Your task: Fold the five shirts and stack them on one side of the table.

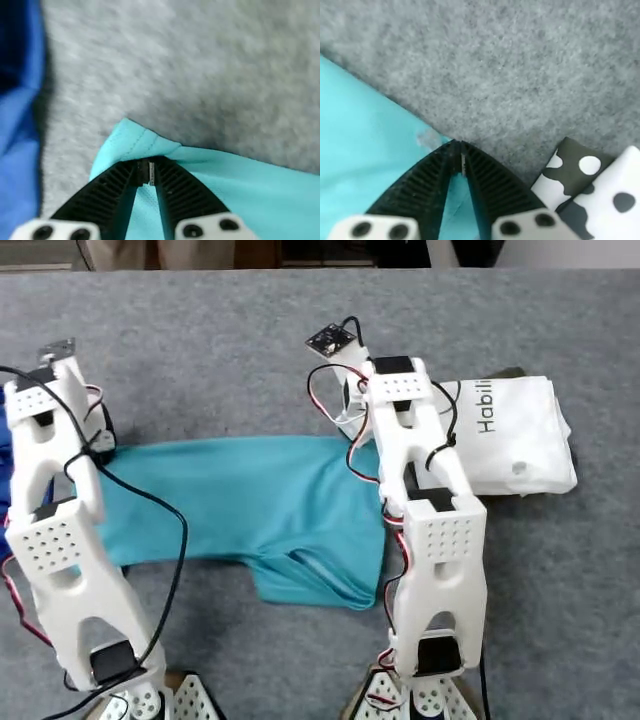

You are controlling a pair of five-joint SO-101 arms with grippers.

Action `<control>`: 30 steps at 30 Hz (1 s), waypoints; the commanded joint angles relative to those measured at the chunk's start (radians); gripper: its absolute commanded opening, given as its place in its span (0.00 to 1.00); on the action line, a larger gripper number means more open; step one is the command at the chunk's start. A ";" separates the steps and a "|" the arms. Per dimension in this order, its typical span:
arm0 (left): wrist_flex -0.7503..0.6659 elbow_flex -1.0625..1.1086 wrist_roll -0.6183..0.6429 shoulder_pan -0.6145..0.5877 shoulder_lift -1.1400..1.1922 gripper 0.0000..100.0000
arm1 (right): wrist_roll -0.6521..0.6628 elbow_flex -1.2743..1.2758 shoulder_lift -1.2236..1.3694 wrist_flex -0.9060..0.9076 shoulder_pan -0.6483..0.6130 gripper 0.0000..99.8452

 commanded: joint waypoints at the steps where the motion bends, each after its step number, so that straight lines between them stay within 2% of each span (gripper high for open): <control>1: -0.044 -0.046 0.015 -0.081 0.005 0.02 | 0.006 -0.041 -0.004 -0.014 0.019 0.00; 6: -0.012 -0.051 0.015 -0.038 -0.005 0.02 | 0.006 -0.041 -0.002 -0.014 0.019 0.00; 12: 0.133 -0.143 0.008 0.025 -0.005 0.02 | 0.006 -0.041 -0.002 -0.014 0.019 0.00; 15: 0.235 -0.178 -0.046 0.051 -0.005 0.02 | 0.012 -0.041 -0.002 -0.014 0.019 0.00; 20: 0.308 -0.264 -0.034 0.037 -0.005 0.02 | 0.014 -0.041 -0.007 -0.018 0.021 0.00; 24: 0.399 -0.370 -0.081 0.043 -0.005 0.02 | 0.012 -0.076 -0.022 -0.011 0.022 0.00; 30: 0.433 -0.479 -0.138 0.020 -0.008 0.02 | 0.015 -0.189 -0.139 0.126 0.021 0.00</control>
